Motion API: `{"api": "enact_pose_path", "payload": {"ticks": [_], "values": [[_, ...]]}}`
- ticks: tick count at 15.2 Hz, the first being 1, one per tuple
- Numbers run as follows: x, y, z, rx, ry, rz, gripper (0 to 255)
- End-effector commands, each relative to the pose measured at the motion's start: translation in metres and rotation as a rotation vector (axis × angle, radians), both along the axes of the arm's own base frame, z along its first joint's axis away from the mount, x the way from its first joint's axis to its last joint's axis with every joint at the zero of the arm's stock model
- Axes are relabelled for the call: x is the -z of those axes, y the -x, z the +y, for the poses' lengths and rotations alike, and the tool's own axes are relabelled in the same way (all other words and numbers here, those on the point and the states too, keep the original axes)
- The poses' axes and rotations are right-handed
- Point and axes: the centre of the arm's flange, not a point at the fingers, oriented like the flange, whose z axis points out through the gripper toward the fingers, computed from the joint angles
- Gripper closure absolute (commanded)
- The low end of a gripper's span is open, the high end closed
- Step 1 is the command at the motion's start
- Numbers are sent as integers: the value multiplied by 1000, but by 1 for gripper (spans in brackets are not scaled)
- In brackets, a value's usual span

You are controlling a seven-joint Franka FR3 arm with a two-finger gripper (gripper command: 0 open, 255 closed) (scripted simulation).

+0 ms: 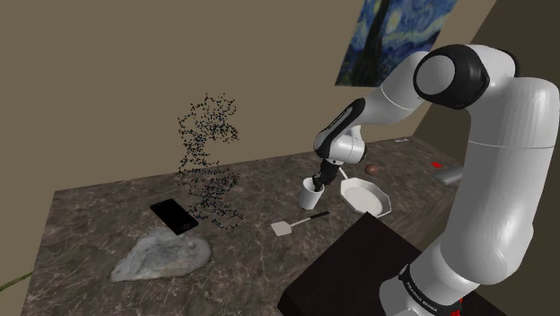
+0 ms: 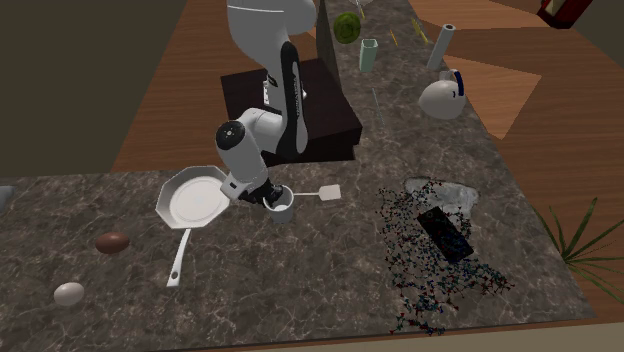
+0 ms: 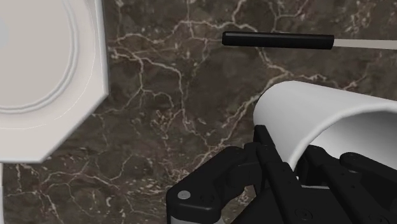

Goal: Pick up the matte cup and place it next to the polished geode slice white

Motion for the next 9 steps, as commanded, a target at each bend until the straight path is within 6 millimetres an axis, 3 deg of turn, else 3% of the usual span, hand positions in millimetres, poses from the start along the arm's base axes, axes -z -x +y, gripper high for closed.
{"api": "enact_pose_path", "payload": {"ticks": [1, 3, 9], "values": [[0, 0, 0, 0, 0, 1, 255], [0, 0, 0, 0, 0, 1, 255], [-31, 0, 0, 0, 0, 1, 255]]}}
